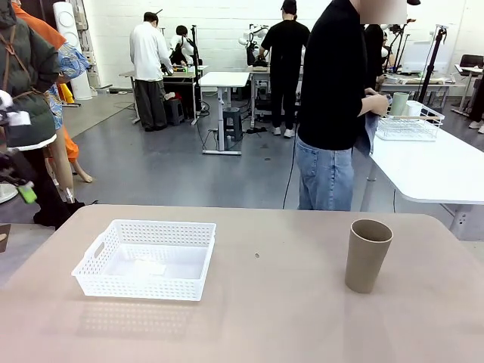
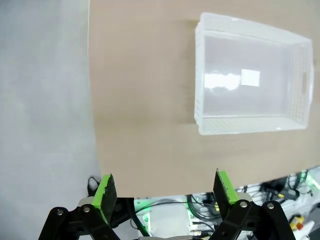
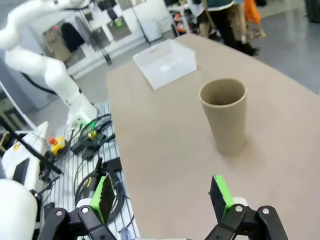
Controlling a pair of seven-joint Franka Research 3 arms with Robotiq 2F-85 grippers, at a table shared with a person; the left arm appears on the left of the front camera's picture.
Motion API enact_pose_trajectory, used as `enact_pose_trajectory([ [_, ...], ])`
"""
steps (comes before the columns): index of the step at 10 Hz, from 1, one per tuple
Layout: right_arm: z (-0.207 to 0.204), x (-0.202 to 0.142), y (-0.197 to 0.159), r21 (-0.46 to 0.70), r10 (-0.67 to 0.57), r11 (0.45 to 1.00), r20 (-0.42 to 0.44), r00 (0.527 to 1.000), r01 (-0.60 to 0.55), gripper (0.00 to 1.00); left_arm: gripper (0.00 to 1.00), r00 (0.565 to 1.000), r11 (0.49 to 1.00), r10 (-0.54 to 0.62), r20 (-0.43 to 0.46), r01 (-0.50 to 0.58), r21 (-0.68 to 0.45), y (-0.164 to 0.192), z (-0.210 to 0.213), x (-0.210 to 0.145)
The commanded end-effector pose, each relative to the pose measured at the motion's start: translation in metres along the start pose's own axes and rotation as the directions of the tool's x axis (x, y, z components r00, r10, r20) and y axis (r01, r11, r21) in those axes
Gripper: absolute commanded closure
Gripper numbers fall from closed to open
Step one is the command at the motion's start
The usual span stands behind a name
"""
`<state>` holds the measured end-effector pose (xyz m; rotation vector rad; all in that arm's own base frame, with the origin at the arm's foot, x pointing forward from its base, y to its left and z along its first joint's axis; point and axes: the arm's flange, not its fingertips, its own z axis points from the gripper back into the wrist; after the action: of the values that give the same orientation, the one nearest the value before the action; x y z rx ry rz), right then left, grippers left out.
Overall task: Clean and organize the cups into the basket.
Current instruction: Pick up the Organizing basket and move it to the center of the table, then pick up the Reusable plastic cup from the right side of the table and place it inside the Organizing basket.
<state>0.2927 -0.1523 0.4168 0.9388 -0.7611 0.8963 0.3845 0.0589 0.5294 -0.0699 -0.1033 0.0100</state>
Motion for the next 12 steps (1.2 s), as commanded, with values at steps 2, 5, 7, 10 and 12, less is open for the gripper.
enact_pose_trajectory([
  [2, 0.01, -0.02, -0.014, 0.013, 0.016, 1.0, -0.031, 0.999, -0.015, 0.0, 0.0, 0.998, 0.981, 0.046, -0.034, -0.039, 0.189, -0.039, -0.038, 0.013],
  [5, 0.0, -0.008, -0.004, 0.011, 0.009, 1.0, -0.014, 1.0, -0.009, 0.0, 0.0, 0.997, 0.973, 0.079, -0.003, -0.076, 0.219, -0.081, -0.062, 0.02],
  [7, 0.0, -0.008, -0.004, 0.011, 0.009, 1.0, -0.014, 1.0, -0.009, 0.0, 0.0, 0.995, 0.989, 0.1, -0.01, -0.098, 0.108, -0.108, -0.078, 0.012],
  [10, 0.0, -0.008, -0.004, 0.011, 0.009, 1.0, -0.014, 1.0, -0.009, 0.0, 0.0, 0.988, 0.988, 0.156, -0.02, -0.156, 0.013, -0.105, -0.109, 0.001],
  [12, 0.0, -0.008, -0.004, 0.011, 0.009, 1.0, -0.014, 1.0, -0.009, 0.0, 0.0, 0.99, 0.99, 0.133, -0.04, -0.13, 0.05, -0.112, -0.095, 0.007],
])
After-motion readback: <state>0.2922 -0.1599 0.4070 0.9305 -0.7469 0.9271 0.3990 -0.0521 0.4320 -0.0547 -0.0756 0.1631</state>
